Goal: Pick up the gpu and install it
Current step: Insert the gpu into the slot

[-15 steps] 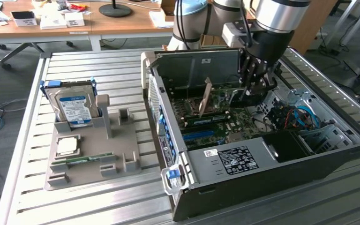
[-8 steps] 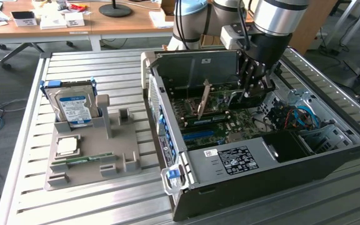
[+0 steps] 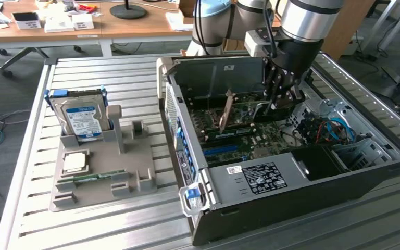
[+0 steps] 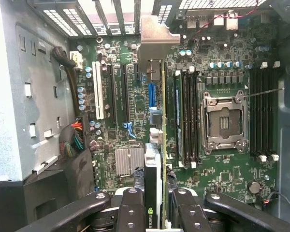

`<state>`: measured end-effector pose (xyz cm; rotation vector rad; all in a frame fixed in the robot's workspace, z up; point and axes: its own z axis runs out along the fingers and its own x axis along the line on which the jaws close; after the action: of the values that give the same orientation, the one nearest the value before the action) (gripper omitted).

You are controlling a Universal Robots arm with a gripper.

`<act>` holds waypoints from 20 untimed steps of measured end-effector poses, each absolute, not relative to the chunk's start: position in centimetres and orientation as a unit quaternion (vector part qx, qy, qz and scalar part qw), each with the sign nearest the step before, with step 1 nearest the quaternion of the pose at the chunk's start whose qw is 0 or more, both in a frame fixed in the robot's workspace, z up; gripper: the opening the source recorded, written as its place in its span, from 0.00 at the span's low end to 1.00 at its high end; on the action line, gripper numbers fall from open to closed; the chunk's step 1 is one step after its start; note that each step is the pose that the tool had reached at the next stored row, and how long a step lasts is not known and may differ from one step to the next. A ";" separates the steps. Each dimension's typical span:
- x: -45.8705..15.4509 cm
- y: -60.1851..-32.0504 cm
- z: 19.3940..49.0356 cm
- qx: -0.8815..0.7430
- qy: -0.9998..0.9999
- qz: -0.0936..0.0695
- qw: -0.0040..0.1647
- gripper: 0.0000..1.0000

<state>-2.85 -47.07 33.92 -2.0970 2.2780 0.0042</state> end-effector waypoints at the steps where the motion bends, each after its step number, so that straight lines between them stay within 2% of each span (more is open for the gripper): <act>1: -2.9 -47.1 33.9 -0.677 0.736 0.001 0.023 0.27; 20: -2.9 -47.1 33.5 -0.677 0.736 0.001 0.023 0.27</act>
<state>-2.85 -47.07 33.53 -2.0970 2.2780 0.0041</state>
